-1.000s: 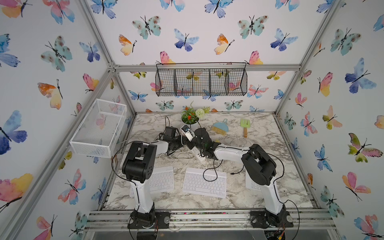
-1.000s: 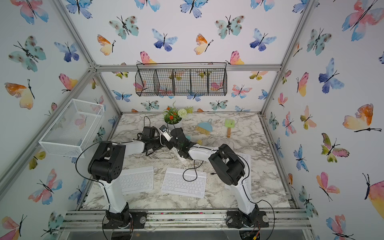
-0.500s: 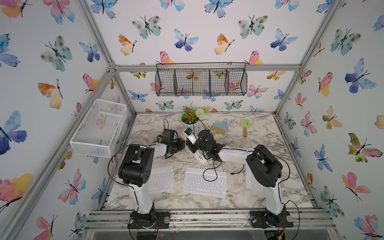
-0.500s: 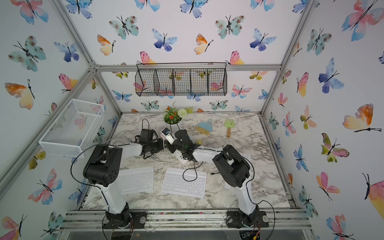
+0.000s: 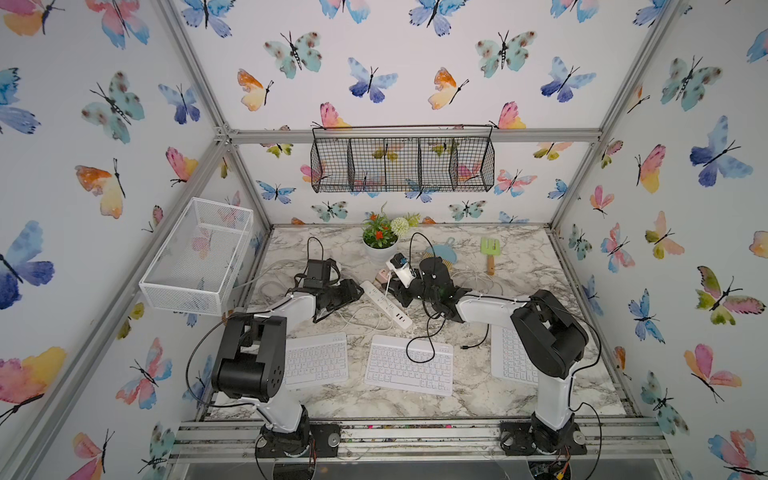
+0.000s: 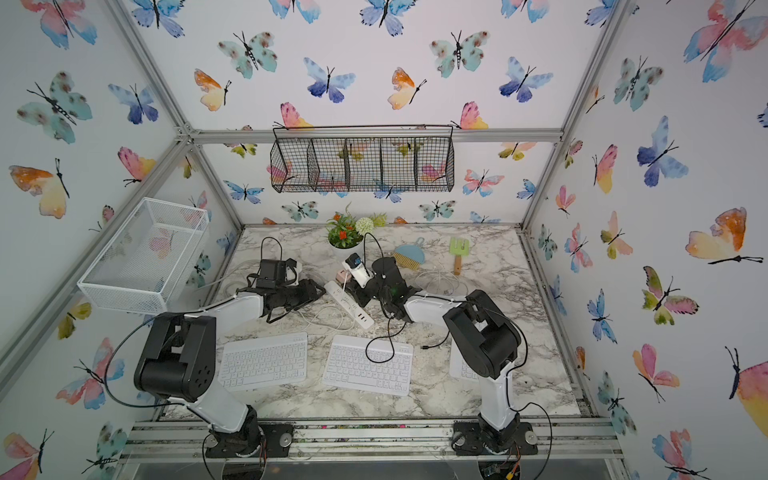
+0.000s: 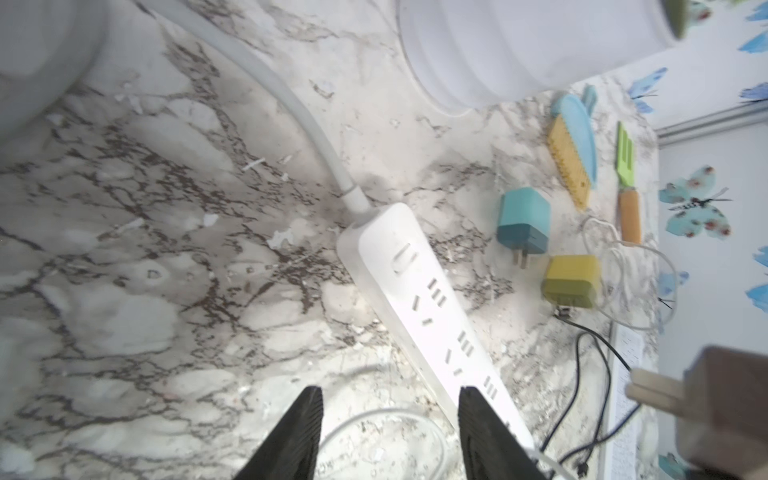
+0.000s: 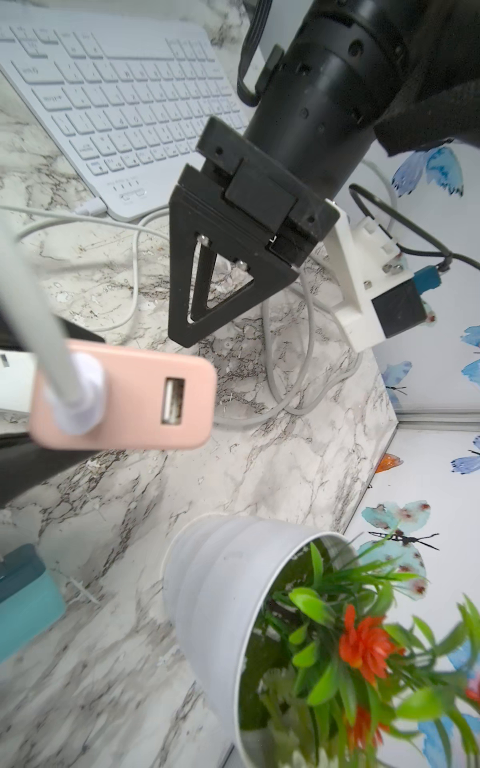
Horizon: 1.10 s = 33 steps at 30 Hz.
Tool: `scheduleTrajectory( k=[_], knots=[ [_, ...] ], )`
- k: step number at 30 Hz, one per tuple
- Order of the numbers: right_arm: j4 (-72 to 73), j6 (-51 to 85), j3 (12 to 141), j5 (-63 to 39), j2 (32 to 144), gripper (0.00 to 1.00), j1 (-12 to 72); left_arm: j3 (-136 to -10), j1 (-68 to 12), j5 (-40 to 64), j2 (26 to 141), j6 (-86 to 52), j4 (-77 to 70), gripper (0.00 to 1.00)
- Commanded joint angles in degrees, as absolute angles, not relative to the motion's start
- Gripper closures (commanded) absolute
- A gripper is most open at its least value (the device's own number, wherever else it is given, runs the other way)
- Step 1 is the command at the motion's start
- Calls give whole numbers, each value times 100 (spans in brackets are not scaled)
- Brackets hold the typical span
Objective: Unplug the wireless keyboard
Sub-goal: Remove the plug from the socket, then remove the power cord from the plug.
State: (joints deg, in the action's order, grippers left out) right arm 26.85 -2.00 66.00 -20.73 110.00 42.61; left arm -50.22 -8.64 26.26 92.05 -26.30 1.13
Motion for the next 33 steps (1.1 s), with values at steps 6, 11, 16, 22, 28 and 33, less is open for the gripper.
scheduleTrajectory(
  k=[6,11,16,22,28,33],
  knots=[
    [2349,98,6316,-3584,10549,81,4043,-4421,-800,4444,8200,-1797,-1614,31],
    [2272,123,6184,-3903,10440,81,4000,-4056,-800,4994,7763,-1792,-2464,29],
    [2303,259,6190,-4555,10402,81,3983,-3800,-799,5548,7588,-1859,-3281,28],
    [2673,655,6200,-5210,10329,81,3981,-3669,-809,5793,7614,-1770,-3536,28],
    [2988,1008,6275,-5639,10378,81,3973,-3486,-945,6236,7768,-2201,-4466,31],
    [3076,1131,6311,-5821,10402,81,3922,-3358,-1096,6537,7820,-2609,-5132,34]
  ],
)
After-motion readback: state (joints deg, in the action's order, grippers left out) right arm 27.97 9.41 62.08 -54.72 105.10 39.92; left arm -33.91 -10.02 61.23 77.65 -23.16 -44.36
